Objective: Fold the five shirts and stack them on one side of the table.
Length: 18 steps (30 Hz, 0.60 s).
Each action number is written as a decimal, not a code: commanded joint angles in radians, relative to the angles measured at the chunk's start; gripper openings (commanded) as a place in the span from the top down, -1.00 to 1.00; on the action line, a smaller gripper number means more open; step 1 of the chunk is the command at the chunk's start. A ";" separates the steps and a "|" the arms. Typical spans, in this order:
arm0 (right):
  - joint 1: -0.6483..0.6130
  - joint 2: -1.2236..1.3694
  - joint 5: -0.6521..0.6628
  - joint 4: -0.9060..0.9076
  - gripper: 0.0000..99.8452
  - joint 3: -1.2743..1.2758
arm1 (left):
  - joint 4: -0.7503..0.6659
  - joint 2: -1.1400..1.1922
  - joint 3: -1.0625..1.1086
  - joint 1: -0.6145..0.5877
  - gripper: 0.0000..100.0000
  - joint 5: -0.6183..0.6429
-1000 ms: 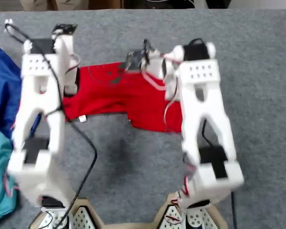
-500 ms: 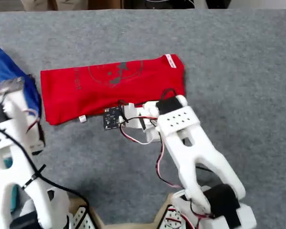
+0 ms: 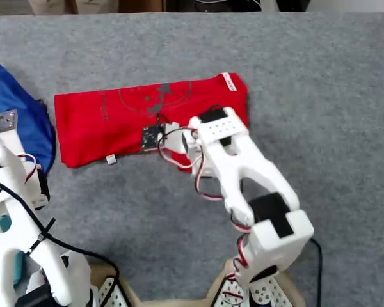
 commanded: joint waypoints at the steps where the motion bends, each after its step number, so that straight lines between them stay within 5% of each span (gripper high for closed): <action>1: 0.045 0.035 -0.009 -0.005 0.59 -0.058 | -0.023 -0.022 -0.002 -0.014 0.96 -0.014; 18: 0.050 0.131 0.037 0.040 0.59 -0.025 | -0.017 -0.022 -0.011 -0.018 0.96 -0.014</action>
